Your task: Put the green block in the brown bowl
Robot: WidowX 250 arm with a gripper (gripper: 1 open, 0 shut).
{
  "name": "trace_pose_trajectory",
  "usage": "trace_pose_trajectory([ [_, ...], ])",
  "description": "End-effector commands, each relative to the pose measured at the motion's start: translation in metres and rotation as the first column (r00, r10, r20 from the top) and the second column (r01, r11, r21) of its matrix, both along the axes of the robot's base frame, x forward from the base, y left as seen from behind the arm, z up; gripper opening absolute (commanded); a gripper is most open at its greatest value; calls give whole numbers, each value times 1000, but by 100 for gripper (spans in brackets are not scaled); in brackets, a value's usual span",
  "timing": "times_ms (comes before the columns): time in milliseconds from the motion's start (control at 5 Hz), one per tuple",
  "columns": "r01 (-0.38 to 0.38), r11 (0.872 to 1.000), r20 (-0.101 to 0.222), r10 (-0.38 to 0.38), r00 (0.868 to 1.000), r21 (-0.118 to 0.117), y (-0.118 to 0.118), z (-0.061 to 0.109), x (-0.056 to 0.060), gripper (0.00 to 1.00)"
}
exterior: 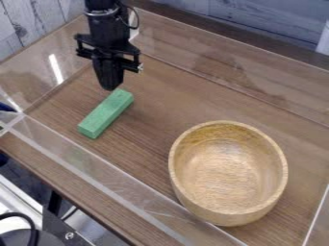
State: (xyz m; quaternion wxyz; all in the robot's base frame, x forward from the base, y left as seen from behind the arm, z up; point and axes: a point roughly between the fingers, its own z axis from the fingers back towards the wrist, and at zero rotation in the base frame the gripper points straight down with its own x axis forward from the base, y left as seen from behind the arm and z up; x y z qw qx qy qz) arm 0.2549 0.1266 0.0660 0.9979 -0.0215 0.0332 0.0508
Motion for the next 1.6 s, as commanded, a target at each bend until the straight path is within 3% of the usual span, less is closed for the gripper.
trace_pose_trajectory([
  [0,9,999,67,-12,998,42,6,16,11,100],
  [400,15,999,51,-18,999,52,9,4,7,100],
  [800,21,997,15,-22,1000,70,13,-20,-1,100],
  [1200,15,997,-12,-14,1000,80,15,-36,0,100],
  [1400,10,997,-12,-9,1000,77,16,-38,1,0],
])
